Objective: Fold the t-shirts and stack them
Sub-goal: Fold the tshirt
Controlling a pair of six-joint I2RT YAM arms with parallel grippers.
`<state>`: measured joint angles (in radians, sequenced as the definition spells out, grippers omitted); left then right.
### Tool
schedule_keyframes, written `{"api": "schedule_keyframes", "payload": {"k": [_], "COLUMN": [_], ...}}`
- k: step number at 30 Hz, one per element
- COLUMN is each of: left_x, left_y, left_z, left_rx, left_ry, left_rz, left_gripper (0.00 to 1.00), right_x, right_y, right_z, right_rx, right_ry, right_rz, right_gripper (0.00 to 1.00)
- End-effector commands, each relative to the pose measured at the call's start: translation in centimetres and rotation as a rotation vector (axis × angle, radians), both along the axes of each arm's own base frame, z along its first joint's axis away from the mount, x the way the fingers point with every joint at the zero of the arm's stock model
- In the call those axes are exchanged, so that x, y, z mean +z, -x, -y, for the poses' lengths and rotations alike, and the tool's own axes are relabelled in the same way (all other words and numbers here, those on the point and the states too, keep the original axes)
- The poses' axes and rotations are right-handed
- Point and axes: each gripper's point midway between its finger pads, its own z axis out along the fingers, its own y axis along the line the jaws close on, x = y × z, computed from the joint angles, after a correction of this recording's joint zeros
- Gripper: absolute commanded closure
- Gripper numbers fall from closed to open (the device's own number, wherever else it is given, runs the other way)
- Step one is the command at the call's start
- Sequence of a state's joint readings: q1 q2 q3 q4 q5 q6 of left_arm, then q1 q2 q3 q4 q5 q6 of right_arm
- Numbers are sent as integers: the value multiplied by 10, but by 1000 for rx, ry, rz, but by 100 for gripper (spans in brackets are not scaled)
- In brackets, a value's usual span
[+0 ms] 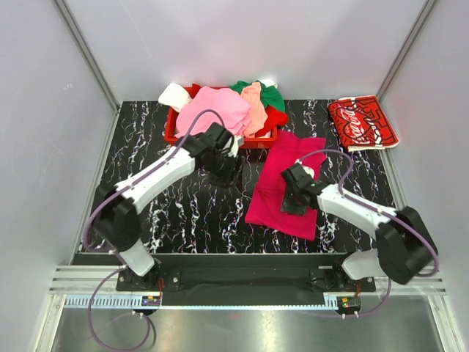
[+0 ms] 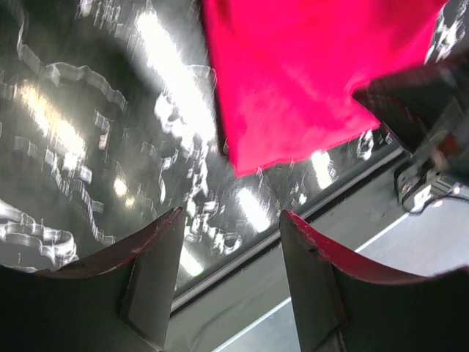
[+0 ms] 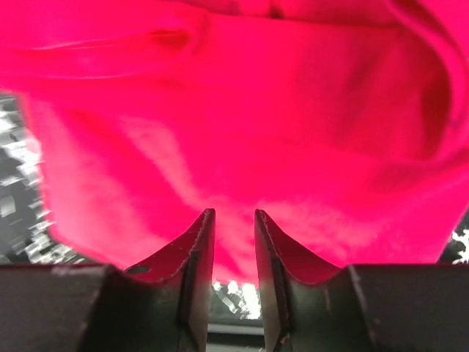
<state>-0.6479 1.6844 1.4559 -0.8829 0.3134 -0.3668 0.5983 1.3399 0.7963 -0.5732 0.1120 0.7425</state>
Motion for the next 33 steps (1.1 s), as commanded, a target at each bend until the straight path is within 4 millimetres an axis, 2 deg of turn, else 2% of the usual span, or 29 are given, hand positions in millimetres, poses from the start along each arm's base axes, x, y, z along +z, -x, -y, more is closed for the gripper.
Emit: {"api": "schedule_keyframes", "payload": {"k": [1, 2, 4, 5, 11, 13, 16, 17, 20, 21, 23, 24, 26, 27, 29, 30, 31, 33], "left_x": [31, 32, 30, 27, 20, 11, 5, 6, 6, 5, 7, 6, 6, 7, 4, 4, 4, 2], "left_y": [5, 12, 20, 27, 47, 53, 60, 61, 66, 68, 70, 71, 71, 70, 71, 71, 70, 69], "left_z": [-13, -21, -29, -36, -49, -54, -60, -60, -64, -65, -67, -68, -68, -67, -65, -64, -63, -60], "left_rx": [39, 45, 51, 54, 67, 69, 74, 75, 80, 82, 86, 88, 95, 96, 103, 103, 108, 114], "left_ry": [50, 45, 34, 26, 33, 18, 11, 16, 17, 17, 18, 17, 18, 23, 30, 40, 44, 55], "left_rz": [121, 129, 130, 131, 119, 106, 96, 99, 98, 94, 97, 96, 97, 96, 82, 84, 83, 80], "left_gripper": [42, 42, 41, 42, 42, 42, 43, 43, 43, 43, 43, 43, 43, 43, 44, 43, 44, 44], "right_x": [-3, -12, -12, -20, -34, -33, -36, -40, -30, -15, 4, 27, 50, 73, 84, 99, 98, 104], "right_y": [-20, -21, -32, -34, -55, -63, -76, -84, -110, -127, -143, -159, -175, -189, -202, -210, -215, -214], "right_z": [-6, -5, -5, -4, 4, 7, 23, 36, 51, 57, 61, 61, 64, 71, 84, 87, 96, 94], "right_rx": [-5, -3, -8, -6, -27, -31, -57, -90, -118, -126, -136, -133, -137, -158, -183, -190, -205, -190], "right_ry": [34, 64, 99, 130, 207, 217, 264, 290, 310, 305, 307, 300, 308, 312, 334, 323, 320, 301], "right_rz": [28, 5, 10, -11, -44, -41, -62, -74, -64, -38, -3, 42, 91, 130, 137, 154, 140, 138], "right_gripper": [66, 66, 66, 67, 69, 70, 69, 70, 70, 70, 69, 68, 64, 63, 59, 59, 59, 59]}}
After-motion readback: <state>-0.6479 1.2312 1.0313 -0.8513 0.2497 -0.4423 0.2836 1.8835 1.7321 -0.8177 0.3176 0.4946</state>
